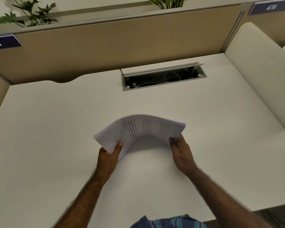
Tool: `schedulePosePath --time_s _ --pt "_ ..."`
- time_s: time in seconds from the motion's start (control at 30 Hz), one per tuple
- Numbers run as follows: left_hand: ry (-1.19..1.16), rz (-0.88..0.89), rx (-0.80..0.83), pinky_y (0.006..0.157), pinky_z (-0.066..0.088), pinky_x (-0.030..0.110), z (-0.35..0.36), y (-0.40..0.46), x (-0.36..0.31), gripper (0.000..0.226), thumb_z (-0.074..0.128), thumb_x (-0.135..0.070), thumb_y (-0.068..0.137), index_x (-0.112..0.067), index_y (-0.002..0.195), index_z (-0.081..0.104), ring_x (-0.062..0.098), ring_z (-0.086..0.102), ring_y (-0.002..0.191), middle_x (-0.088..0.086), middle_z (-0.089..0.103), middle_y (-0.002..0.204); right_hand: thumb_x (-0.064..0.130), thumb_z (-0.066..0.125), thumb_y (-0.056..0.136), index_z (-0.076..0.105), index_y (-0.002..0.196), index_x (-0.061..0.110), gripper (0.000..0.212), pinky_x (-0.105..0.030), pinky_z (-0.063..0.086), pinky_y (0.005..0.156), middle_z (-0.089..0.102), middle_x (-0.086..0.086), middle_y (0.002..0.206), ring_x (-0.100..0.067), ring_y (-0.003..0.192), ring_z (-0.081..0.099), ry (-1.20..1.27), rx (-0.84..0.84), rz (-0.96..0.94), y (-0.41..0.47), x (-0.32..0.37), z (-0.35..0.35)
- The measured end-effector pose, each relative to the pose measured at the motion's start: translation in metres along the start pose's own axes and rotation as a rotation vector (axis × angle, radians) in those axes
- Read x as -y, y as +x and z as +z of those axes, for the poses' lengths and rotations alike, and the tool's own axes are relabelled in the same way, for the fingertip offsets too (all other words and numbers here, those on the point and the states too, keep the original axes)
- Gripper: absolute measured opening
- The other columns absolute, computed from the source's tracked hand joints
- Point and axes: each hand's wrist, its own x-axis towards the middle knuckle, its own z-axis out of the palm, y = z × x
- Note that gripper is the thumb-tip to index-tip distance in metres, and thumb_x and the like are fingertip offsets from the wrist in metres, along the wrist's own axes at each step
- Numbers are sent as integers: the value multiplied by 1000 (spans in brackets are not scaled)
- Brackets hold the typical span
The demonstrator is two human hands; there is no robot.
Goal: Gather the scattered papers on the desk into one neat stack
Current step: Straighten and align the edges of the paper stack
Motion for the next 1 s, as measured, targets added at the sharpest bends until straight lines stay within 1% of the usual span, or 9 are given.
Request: schedulePosePath --time_s 0.07,0.2,0.37,0.47,0.6,0.7,0.83,0.93,1.0 --pt "-15 -27 -5 72 56 8 0 2 -2 23 77 -19 94 -37 105 68 -6 73 90 -22 78 96 17 46 114 55 147 17 34 1 44 89 70 9 128 17 114 60 -17 12 15 5 1 -3" --pt "-25 -103 19 64 60 14 -8 10 -9 17 78 -18 93 -33 98 71 3 76 86 -24 81 84 16 51 111 59 134 22 25 -4 51 82 70 16 121 14 107 64 -32 8 -7 24 13 -11" --pt "-232 -252 109 76 66 33 -18 6 -5 27 74 -5 94 -17 118 74 25 81 99 4 83 112 12 54 109 62 139 12 32 -43 57 102 73 -4 132 -23 120 69 -49 70 118 58 32 -21" --pt "-391 -272 105 82 66 36 -41 -6 -12 38 72 -4 94 -15 131 70 27 78 109 6 80 122 26 61 107 65 138 17 32 -43 55 104 73 -1 126 -24 120 68 -14 18 165 59 64 -9" --pt "-521 -309 -13 86 63 39 -30 -18 -12 33 69 0 94 -22 118 75 26 77 109 3 80 122 60 68 96 53 150 16 71 -43 56 106 69 8 121 -18 115 68 119 -240 323 46 74 3" --pt "-612 -333 -101 99 56 49 -19 -27 -16 32 68 3 95 -22 113 75 29 73 110 7 78 124 61 73 92 46 154 11 83 -50 63 97 70 3 115 -19 105 72 263 -150 415 15 82 27" --pt "-684 -315 -169 104 53 56 -11 -37 -25 31 63 5 97 -21 112 72 34 72 112 15 73 132 46 72 99 50 141 21 54 -42 68 68 76 -6 120 -24 98 80 427 106 467 -28 102 77" --pt "-690 -318 -127 72 65 56 -12 -42 -26 29 62 -2 100 -26 114 70 32 80 93 8 82 111 34 63 106 60 133 23 29 -44 69 64 78 2 118 -19 97 80 389 114 402 -47 112 109" --pt "-686 -352 -137 70 65 58 -18 -42 -25 29 64 -6 100 -29 116 70 36 78 96 10 81 114 27 58 108 61 125 31 18 -43 70 63 77 9 119 -16 99 79 329 62 351 -51 117 124"
